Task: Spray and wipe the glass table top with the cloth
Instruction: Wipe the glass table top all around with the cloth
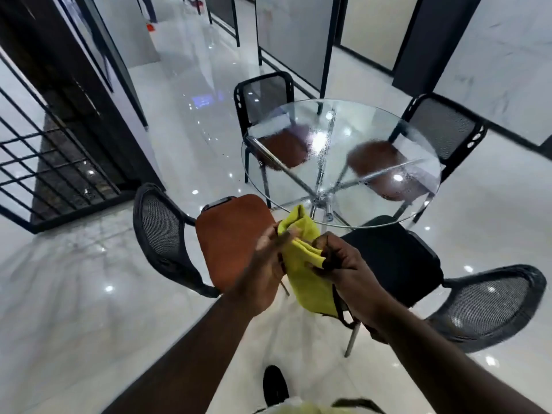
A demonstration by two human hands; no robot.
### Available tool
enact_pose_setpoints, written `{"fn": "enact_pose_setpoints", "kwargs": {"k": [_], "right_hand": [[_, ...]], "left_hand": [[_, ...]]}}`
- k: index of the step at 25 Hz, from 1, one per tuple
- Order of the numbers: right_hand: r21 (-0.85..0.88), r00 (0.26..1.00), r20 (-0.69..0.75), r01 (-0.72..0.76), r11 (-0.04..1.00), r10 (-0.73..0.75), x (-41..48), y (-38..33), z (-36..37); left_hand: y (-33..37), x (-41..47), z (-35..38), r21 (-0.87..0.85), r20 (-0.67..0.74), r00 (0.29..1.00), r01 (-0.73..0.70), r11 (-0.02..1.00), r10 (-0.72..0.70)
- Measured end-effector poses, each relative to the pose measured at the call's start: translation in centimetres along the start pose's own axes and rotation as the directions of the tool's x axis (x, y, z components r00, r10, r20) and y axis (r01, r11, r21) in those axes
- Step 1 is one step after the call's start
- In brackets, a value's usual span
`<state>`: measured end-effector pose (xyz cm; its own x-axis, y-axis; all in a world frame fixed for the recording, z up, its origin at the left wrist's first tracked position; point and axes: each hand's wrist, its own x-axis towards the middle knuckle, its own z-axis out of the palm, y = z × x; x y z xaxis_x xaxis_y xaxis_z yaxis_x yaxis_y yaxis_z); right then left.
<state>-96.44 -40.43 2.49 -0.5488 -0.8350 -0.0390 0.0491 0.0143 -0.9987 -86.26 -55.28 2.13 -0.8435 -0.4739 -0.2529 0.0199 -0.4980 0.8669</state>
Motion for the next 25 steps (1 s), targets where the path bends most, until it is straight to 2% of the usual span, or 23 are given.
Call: {"fn": "enact_pose_setpoints", "kwargs": {"k": [2,4,7,10,11,13,16,18,20,23,25], "right_hand": [[-0.070,0.997,0.071,-0.013,0.997,0.018,2.7,-0.2,-0.1],[-0.138,0.993,0.119,-0.008,0.990,0.024,6.3,-0.7,-0.3],[-0.200,0.969,0.246,0.023,0.980,0.027,10.2,-1.4,-1.3],[-0.214,0.987,0.146,0.101,0.972,-0.070,15.9,-0.9,-3.0],[-0.148,0.992,0.090,0.098,0.984,-0.085,17.7,-0.7,-3.9],[-0.110,0.997,0.005,0.083,0.990,-0.083,20.9,0.2,-5.7],[-0.199,0.994,-0.016,0.103,0.975,-0.108,25.2,1.5,-7.2],[-0.191,0.996,-0.026,0.084,0.978,-0.090,28.0,3.0,-7.6],[-0.192,0.997,-0.048,0.051,0.980,-0.061,29.8,4.7,-7.7],[-0.310,1.000,-0.003,-0.004,0.951,0.003,31.3,7.6,-7.9],[-0.487,0.976,0.170,-0.039,0.872,0.138,32.0,9.1,-8.8]], "left_hand": [[1.7,2.7,-1.0,-0.041,0.019,0.995,0.100,0.994,-0.099],[4.3,6.3,-2.0,-0.003,-0.030,0.985,0.169,0.986,-0.169],[7.1,11.3,-3.1,0.269,-0.148,0.969,0.233,0.935,-0.199],[10.2,16.9,-3.8,0.422,-0.214,0.966,0.228,0.878,-0.148],[11.2,18.6,-4.0,0.461,-0.198,0.971,0.213,0.862,-0.134],[12.6,21.0,-3.9,0.495,-0.102,0.979,0.206,0.844,-0.179],[14.0,23.7,-3.0,0.533,0.028,0.957,0.230,0.815,-0.288],[13.6,25.8,-2.9,0.528,0.050,0.944,0.252,0.811,-0.326],[12.6,27.2,-3.3,0.531,0.012,0.936,0.293,0.795,-0.353],[10.5,28.2,-5.0,0.653,-0.060,0.937,0.297,0.697,-0.343],[9.8,29.1,-6.3,0.654,-0.051,0.931,0.306,0.692,-0.363]]}}
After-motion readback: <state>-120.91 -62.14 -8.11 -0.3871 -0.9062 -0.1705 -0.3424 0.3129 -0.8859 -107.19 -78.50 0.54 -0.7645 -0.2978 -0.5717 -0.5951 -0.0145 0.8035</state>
